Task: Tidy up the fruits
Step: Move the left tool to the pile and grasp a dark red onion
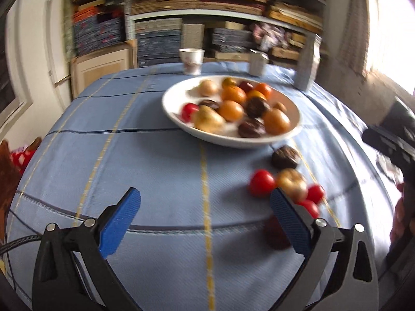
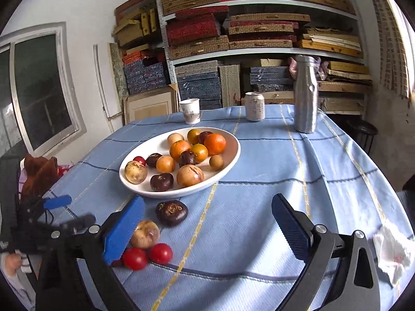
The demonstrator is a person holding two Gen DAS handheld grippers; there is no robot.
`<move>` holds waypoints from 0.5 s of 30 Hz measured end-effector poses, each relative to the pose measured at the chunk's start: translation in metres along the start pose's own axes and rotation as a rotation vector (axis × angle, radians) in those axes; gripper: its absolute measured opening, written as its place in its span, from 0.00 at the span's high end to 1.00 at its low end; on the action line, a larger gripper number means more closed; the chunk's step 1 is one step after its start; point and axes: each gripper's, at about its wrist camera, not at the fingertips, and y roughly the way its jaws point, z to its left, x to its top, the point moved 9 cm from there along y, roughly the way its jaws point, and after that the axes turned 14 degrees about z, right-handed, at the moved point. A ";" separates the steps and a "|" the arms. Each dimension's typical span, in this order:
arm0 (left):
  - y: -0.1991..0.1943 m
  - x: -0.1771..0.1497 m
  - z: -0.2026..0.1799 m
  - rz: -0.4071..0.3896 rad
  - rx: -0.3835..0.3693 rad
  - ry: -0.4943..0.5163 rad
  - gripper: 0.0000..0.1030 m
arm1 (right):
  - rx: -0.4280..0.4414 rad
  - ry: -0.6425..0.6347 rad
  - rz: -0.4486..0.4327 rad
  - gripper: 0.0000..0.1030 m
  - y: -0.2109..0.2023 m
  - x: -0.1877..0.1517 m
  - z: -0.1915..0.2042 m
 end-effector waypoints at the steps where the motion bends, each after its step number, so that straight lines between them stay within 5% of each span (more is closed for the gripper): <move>1: -0.001 -0.001 -0.005 -0.004 0.006 0.017 0.05 | 0.004 0.010 0.004 0.03 0.000 0.000 -0.002; 15: 0.001 -0.012 -0.040 0.052 -0.073 0.159 0.04 | 0.012 0.040 0.038 0.03 0.008 -0.002 -0.009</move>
